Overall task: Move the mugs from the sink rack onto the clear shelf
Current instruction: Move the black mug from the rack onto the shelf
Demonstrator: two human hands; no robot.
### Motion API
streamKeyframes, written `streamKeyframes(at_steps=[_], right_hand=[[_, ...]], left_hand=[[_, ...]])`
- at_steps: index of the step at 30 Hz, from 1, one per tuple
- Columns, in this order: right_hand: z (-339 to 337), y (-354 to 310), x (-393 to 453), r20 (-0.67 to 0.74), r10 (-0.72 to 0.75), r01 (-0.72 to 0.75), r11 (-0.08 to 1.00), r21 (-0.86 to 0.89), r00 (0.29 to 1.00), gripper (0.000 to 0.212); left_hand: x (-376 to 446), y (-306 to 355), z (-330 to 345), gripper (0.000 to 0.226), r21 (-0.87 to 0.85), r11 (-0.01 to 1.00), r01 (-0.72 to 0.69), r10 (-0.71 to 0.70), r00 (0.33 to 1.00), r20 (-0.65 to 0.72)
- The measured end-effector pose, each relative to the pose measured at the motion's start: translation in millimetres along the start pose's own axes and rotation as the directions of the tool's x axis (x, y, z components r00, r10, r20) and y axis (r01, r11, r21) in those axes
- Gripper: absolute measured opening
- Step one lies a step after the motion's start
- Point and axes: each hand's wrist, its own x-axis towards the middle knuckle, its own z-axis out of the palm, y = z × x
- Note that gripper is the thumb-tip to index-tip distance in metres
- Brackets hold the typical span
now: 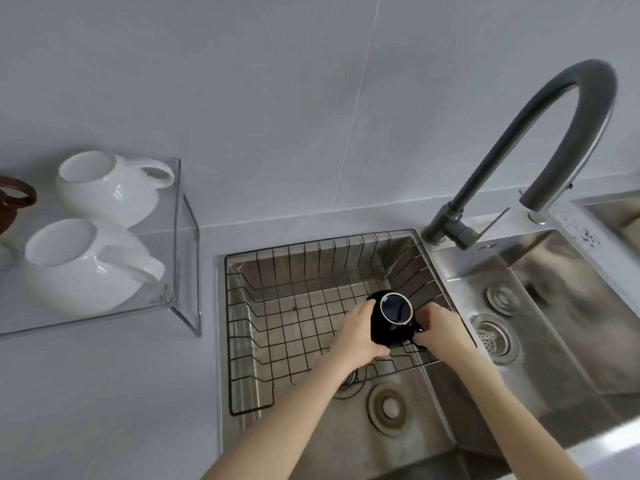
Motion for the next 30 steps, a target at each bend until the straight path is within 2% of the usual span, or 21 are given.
streamKeyframes(at_steps=[3, 5, 8, 10, 15, 20, 26, 30], right_hand=[[14, 12, 9, 0.038, 0.017, -0.018, 1.000, 0.016, 0.999, 0.026], [21, 17, 14, 0.005, 0.025, -0.025, 0.998, 0.058, 1.000, 0.018], [24, 20, 16, -0.063, 0.026, -0.017, 0.990, 0.142, 0.998, 0.022], [24, 21, 15, -0.106, 0.022, 0.000, 0.979, 0.202, 0.994, 0.018], [23, 18, 9, -0.131, -0.020, 0.057, 0.958, 0.282, 0.991, 0.017], [3, -15, -5, -0.204, -0.099, 0.170, 0.914, 0.367, 0.974, 0.013], [-47, -87, -40, -0.325, -0.295, 0.422, 0.782, 0.458, 0.899, 0.027], [-78, -154, -69, -0.396, -0.432, 0.582, 0.666, 0.467, 0.811, 0.029]], left_hand=[[14, -3, 7, 0.096, -0.008, 1.000, -0.008, 0.007, 0.999, -0.037], [21, -6, 10, 0.098, 0.004, 1.000, 0.003, -0.003, 0.999, -0.035], [27, -6, 12, 0.098, -0.017, 1.000, 0.001, -0.002, 0.998, -0.061], [27, -4, 12, 0.097, -0.065, 0.998, 0.012, -0.018, 0.995, -0.095], [23, -9, 8, 0.098, -0.080, 0.996, 0.034, -0.045, 0.990, -0.133], [6, -1, -28, 0.099, -0.072, 0.997, -0.042, 0.022, 0.967, -0.256], [-47, 31, -114, 0.094, 0.030, 0.977, -0.211, 0.197, 0.843, -0.501], [-96, 47, -178, 0.092, 0.103, 0.963, -0.251, 0.255, 0.706, -0.661]])
